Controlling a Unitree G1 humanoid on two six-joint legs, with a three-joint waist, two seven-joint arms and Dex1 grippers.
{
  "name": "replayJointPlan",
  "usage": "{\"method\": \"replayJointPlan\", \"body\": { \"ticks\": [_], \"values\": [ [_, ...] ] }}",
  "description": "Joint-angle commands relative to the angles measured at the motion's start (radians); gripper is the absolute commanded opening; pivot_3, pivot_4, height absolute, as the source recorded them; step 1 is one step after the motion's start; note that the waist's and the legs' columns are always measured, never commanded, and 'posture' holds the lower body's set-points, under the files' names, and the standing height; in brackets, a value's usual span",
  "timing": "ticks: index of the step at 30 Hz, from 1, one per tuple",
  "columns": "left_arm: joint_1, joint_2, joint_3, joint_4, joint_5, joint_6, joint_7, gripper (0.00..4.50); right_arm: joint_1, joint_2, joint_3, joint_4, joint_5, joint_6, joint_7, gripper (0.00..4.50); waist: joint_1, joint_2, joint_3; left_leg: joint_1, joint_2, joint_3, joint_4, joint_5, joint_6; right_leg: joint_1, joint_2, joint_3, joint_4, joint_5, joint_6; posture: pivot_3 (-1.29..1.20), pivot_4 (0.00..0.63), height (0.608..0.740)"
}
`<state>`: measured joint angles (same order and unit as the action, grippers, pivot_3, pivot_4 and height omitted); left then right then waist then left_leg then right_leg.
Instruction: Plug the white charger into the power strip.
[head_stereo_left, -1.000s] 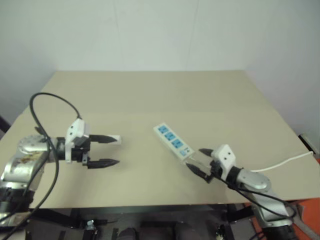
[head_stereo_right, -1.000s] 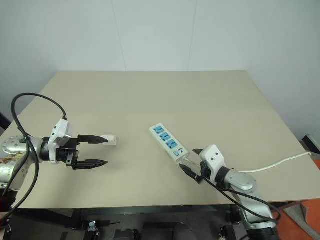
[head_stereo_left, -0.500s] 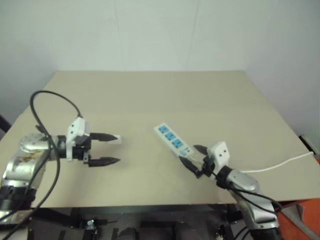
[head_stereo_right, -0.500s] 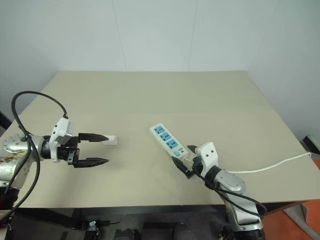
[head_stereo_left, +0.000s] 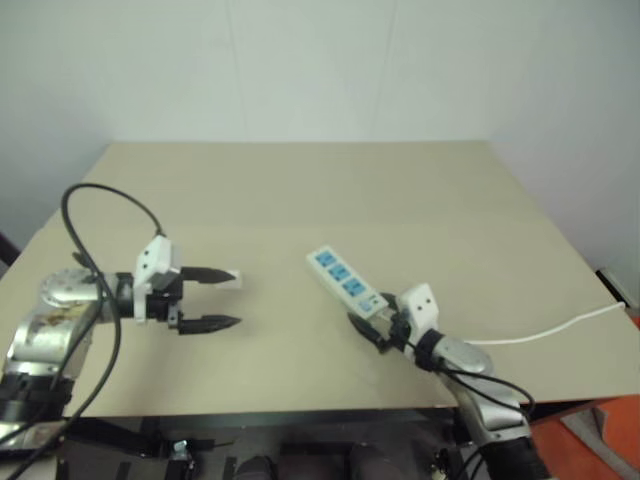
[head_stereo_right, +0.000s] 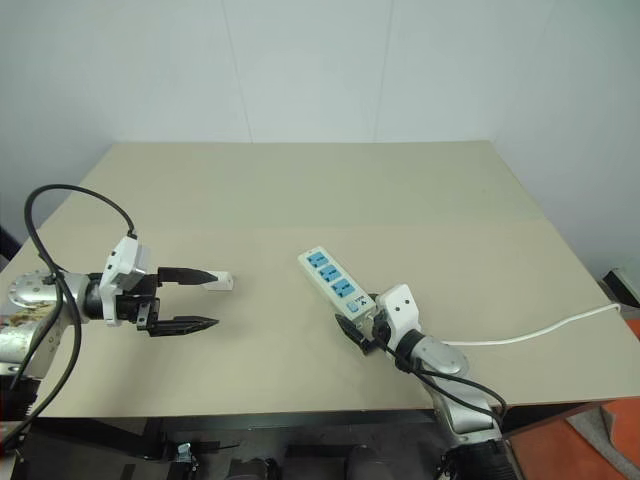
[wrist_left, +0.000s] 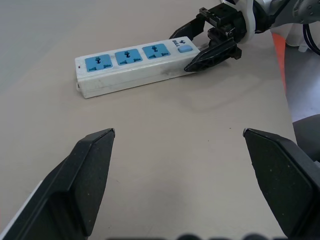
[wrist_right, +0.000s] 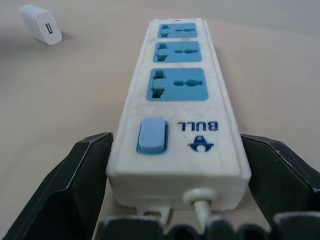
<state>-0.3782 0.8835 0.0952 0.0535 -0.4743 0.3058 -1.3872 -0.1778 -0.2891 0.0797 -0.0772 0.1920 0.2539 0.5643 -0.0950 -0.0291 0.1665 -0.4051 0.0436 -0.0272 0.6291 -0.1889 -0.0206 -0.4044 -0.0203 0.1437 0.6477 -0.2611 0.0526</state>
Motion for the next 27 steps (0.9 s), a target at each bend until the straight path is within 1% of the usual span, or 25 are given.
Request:
{"method": "replayJointPlan", "body": {
  "ticks": [1, 7, 10, 12, 17, 21, 23, 25, 26, 27],
  "values": [
    [0.001, 0.011, 0.028, -0.031, -0.012, -0.010, 0.003, 4.50, 0.000, 0.016, 0.005, -0.009, 0.008, -0.039, 0.003, 4.46, 0.000, 0.000, 0.000, 0.000, 0.000, 0.000, 0.000, 0.000, 0.000, 0.000, 0.000, 0.000, 0.000, 0.000, 0.000, 0.00, 0.150, 0.740],
    [-0.005, 0.010, 0.027, -0.030, -0.009, -0.014, 0.009, 4.50, 0.011, 0.039, 0.023, 0.020, -0.012, -0.067, -0.004, 4.46, -0.002, 0.000, 0.000, 0.000, 0.000, 0.000, 0.000, 0.000, 0.000, 0.000, 0.000, 0.000, 0.000, 0.000, 0.000, 0.00, 0.150, 0.740],
    [-0.014, 0.010, 0.026, -0.022, -0.004, -0.021, 0.009, 4.50, 0.001, 0.044, 0.026, 0.049, -0.006, -0.062, 0.003, 3.93, -0.002, 0.000, 0.000, 0.000, 0.000, 0.000, 0.000, 0.000, 0.000, 0.000, 0.000, 0.000, 0.000, 0.000, 0.000, 0.00, 0.150, 0.740],
    [-0.021, 0.010, 0.024, -0.017, 0.000, -0.025, 0.012, 4.50, -0.004, 0.039, 0.031, 0.063, -0.010, -0.073, 0.016, 3.42, -0.002, -0.001, 0.000, 0.001, 0.000, 0.000, 0.000, 0.000, 0.000, 0.000, 0.000, 0.000, 0.000, 0.000, 0.000, 0.00, 0.150, 0.740],
    [-0.070, -0.001, 0.011, -0.028, 0.026, -0.013, 0.073, 4.50, -0.022, 0.031, 0.040, 0.105, -0.060, -0.108, -0.010, 3.42, -0.002, -0.001, -0.001, 0.002, 0.000, 0.000, 0.001, 0.000, 0.000, 0.001, 0.000, 0.000, 0.001, 0.000, 0.000, 0.00, 0.150, 0.740],
    [-0.222, -0.013, -0.058, 0.005, 0.122, -0.003, 0.150, 4.50, -0.029, 0.010, 0.039, 0.129, -0.066, -0.128, 0.016, 3.42, 0.001, -0.002, -0.001, 0.003, 0.000, 0.000, 0.001, 0.000, 0.000, 0.003, 0.000, 0.000, 0.000, 0.001, 0.001, 0.00, 0.150, 0.740],
    [-0.328, -0.016, -0.119, 0.065, 0.179, -0.003, 0.140, 4.50, -0.033, 0.002, 0.041, 0.138, -0.062, -0.127, 0.030, 3.42, 0.002, -0.002, -0.001, 0.003, 0.000, 0.000, 0.002, 0.000, 0.000, 0.003, 0.000, 0.000, 0.000, 0.001, 0.001, 0.00, 0.150, 0.740],
    [-0.492, -0.013, -0.251, 0.166, 0.282, 0.017, 0.049, 4.50, -0.040, -0.008, 0.048, 0.148, -0.064, -0.122, 0.048, 3.42, 0.003, -0.002, -0.001, 0.003, -0.001, 0.000, 0.002, 0.000, 0.000, 0.003, 0.000, 0.000, 0.000, 0.001, 0.001, 0.00, 0.150, 0.740],
    [-0.579, -0.021, -0.326, 0.234, 0.356, 0.002, 0.009, 4.50, -0.045, -0.013, 0.053, 0.153, -0.069, -0.114, 0.053, 3.42, 0.001, -0.002, -0.001, 0.002, -0.001, -0.001, 0.002, 0.000, 0.000, 0.003, 0.001, 0.000, 0.000, 0.000, 0.001, 0.00, 0.150, 0.740],
    [-0.637, -0.029, -0.375, 0.283, 0.405, -0.013, -0.015, 4.50, -0.048, -0.016, 0.055, 0.157, -0.072, -0.109, 0.055, 3.42, 0.001, -0.002, -0.001, 0.001, -0.001, -0.001, 0.002, 0.000, 0.000, 0.003, 0.001, 0.000, 0.000, 0.000, 0.001, 0.00, 0.150, 0.740]
  ]
}}
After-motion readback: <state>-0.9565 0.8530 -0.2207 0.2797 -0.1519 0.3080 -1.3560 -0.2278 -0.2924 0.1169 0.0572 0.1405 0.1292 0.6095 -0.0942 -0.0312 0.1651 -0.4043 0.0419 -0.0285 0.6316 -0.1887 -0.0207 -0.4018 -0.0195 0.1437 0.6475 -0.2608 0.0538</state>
